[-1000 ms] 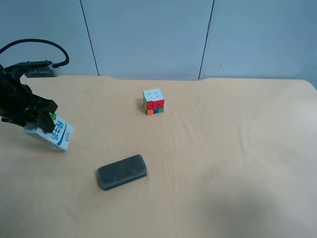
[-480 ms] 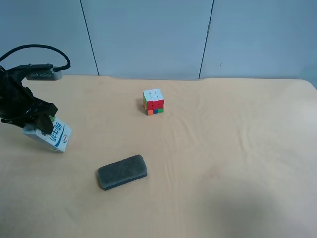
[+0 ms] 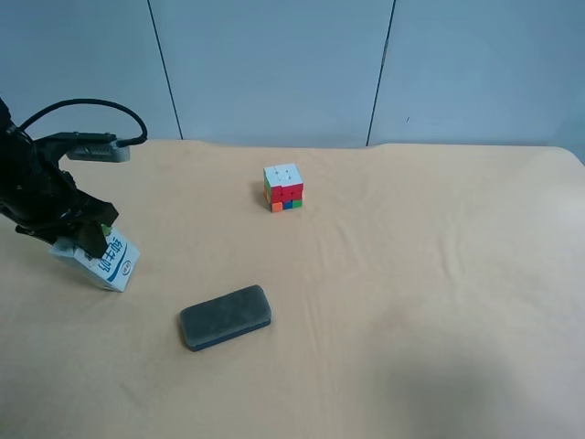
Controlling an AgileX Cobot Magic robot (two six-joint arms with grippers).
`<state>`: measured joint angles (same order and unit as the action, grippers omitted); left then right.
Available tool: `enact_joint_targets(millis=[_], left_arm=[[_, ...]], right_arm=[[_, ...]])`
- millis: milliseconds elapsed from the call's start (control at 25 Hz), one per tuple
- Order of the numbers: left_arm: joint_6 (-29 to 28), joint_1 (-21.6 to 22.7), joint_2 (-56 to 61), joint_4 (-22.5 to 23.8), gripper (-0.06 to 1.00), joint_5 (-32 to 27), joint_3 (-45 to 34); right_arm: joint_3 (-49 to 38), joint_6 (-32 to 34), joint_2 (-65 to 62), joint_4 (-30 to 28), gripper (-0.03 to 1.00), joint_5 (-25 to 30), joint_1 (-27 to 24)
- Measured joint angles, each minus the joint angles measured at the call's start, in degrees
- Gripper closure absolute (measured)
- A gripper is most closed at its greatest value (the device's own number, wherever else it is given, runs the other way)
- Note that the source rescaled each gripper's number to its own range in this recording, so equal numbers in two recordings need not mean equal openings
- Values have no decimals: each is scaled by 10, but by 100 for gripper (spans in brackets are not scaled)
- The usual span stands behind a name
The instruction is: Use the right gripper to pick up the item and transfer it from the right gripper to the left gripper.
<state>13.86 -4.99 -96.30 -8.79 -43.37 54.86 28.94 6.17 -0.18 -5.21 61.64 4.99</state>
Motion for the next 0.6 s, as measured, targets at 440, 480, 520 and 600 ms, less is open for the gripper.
enact_joint_targets(millis=[440,480,520,600], left_arm=[[-56,-32,-12,79,94,-37,31],[-56,-32,-14,79,94,-38,31],[-56,-32,-16,79,94,-40,31],[-56,-32,-19,79,94,-41,31]], right_arm=[[0,0,0,0,18,0,0],[0,0,0,0,18,0,0],[0,0,0,0,18,0,0],[0,0,0,0,18,0,0]])
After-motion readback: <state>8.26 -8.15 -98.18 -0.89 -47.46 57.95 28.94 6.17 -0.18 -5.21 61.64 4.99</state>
